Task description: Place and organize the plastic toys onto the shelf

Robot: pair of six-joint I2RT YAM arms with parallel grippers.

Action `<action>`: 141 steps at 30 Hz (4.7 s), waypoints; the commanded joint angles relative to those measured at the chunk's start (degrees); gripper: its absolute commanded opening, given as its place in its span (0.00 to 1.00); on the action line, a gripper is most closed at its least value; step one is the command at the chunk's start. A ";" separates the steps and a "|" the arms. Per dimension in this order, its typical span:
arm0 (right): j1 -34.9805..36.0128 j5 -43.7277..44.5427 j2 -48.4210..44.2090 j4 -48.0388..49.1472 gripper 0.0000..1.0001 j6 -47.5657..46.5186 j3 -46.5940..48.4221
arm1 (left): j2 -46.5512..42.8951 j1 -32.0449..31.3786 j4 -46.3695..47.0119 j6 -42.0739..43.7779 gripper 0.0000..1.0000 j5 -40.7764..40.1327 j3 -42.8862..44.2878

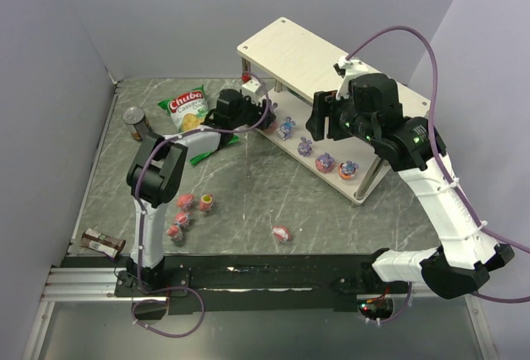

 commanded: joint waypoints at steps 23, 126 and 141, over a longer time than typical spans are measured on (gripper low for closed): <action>-0.46 -1.60 -0.14 3.45 0.74 3.24 -4.34 | -10.51 2.88 8.82 -10.19 0.23 2.94 -15.04; 30.31 5.25 17.80 13.74 0.04 3.68 -38.19 | -54.72 4.46 -9.46 -9.85 0.96 -15.25 -32.44; 11.68 10.00 -1.36 3.89 0.00 -23.20 -5.77 | -44.53 4.46 -15.62 -10.55 0.96 -11.57 -21.99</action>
